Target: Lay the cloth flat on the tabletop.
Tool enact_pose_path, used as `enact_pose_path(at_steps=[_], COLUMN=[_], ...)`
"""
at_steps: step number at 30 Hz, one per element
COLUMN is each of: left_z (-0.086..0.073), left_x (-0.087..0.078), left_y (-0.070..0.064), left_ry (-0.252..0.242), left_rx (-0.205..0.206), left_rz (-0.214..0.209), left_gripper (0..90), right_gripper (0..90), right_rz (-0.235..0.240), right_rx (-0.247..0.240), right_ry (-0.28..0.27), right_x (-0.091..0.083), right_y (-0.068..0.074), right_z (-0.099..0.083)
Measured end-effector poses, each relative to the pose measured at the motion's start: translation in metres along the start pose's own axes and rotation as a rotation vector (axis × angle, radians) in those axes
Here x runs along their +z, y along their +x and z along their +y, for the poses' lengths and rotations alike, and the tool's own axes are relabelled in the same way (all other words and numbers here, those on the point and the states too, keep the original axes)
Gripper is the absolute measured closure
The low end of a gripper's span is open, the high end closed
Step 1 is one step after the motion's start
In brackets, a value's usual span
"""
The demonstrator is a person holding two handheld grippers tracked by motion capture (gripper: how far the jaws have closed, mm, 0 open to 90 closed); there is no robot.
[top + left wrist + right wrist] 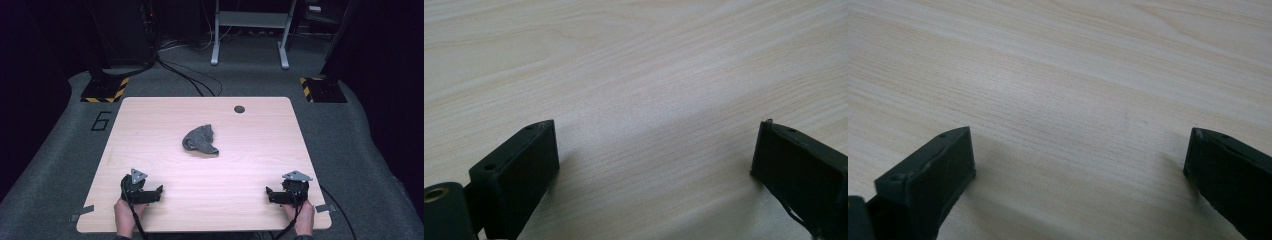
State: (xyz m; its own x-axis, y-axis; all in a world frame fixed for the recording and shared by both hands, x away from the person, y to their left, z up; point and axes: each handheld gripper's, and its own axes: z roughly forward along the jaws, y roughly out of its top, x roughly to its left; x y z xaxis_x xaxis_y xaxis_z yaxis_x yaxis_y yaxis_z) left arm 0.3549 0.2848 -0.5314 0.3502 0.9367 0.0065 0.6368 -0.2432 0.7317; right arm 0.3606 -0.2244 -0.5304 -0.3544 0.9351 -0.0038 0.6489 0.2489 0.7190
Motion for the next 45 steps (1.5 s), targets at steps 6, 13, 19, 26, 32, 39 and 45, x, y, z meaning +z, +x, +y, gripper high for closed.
enact_pose_path(at_steps=[6,13,19,26,32,39,45], left_z=[0.000,0.000,0.001,0.015,0.027,0.052,0.070], left_x=[0.000,0.001,0.001,0.002,0.001,0.002,0.004], left_y=[0.000,0.000,0.001,0.000,-0.002,-0.004,-0.006], left_ry=[0.001,0.011,0.006,0.050,0.044,0.024,0.018], left_rx=[-0.001,0.001,0.005,0.028,0.031,0.060,0.097], left_rz=[0.002,0.001,-0.029,-0.085,-0.098,-0.111,-0.139], left_gripper=[4.1,0.3,0.2,0.3,0.2,0.3,0.3], right_gripper=[0.0,0.0,0.0,0.0,0.0,0.6,1.9], right_rz=[0.009,0.013,0.009,0.003,0.002,0.000,0.000], right_rx=[-0.006,-0.016,-0.009,-0.003,-0.003,-0.001,-0.002], right_ry=[0.001,0.003,0.000,0.000,-0.004,-0.002,-0.006], right_x=[0.002,0.006,0.007,0.007,0.007,0.007,0.007], right_y=[-0.002,-0.007,-0.009,-0.009,-0.009,-0.009,-0.009], right_z=[0.003,0.006,0.007,0.007,0.007,0.007,0.007])
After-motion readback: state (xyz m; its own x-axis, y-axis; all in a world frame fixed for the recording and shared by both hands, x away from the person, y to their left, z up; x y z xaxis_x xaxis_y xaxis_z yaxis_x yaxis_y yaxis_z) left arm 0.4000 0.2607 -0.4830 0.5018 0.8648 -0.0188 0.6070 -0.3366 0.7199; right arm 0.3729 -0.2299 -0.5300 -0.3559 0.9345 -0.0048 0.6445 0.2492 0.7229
